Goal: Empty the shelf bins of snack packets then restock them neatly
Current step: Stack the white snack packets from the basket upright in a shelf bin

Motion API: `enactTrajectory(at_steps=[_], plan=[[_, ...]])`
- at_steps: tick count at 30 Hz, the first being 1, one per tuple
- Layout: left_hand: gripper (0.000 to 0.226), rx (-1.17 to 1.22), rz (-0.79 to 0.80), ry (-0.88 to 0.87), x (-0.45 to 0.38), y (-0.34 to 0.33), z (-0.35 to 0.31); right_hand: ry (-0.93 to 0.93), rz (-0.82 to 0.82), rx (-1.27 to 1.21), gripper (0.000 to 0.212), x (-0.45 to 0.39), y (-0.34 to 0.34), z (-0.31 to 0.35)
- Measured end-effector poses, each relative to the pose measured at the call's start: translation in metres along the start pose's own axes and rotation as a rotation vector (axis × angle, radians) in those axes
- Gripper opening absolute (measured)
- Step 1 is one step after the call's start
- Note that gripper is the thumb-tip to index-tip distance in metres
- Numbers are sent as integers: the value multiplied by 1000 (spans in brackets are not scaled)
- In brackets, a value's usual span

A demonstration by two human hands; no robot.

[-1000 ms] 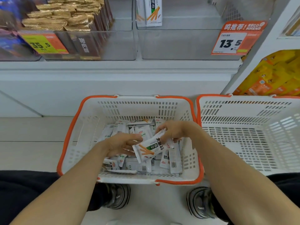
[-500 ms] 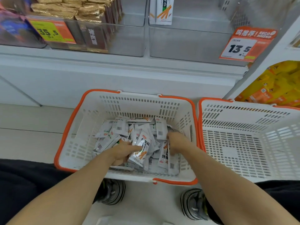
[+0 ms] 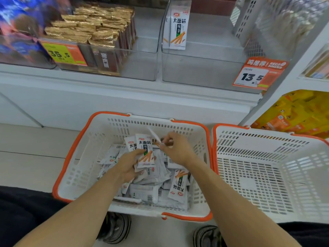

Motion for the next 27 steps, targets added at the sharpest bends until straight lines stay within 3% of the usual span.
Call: enactTrajectory(at_steps=[4,8,10,13,15,18,21,23,25,27], plan=[[34,92,77,-79,5,-6,-13,155,82,42,9,19,-47,0],[48,194,105,-65,3,5,-9,132,162,45,14,23,-55,2],[41,139,126,-76,5,4,-7,103,132,6,19,22,-55,2],[36,107,122,-92,6,1,-6,-29,-45,-100,36,16,-51,-8],[41,94,146,-85,7,-1,-7,-193,44,-222,53,12,-53,-21],[43,-8,184,-86,7,-1,-8,-260,169,-263,45,2,-44,-33],[49,-54,165,-85,2,9,-5,-249,217,-153,39,-3,-10,-35],[53,-82,186,-76,1,12,-3,-218,362,2,33,-1,7,-33],[65,-187,264,-39,3,8,2,-174,490,215,31,4,10,-31],[66,-358,390,-21,10,-3,9,-119,479,350,27,4,5,-28]])
Point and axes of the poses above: each hand's wrist, its own x-axis away from the middle knuckle, its own y-axis out of the back of the hand, z = x × y, the point moved 5 cm from there along -x, towards the middle knuckle, and after that the axes turned 6 degrees about -y, right-handed, at the moved point
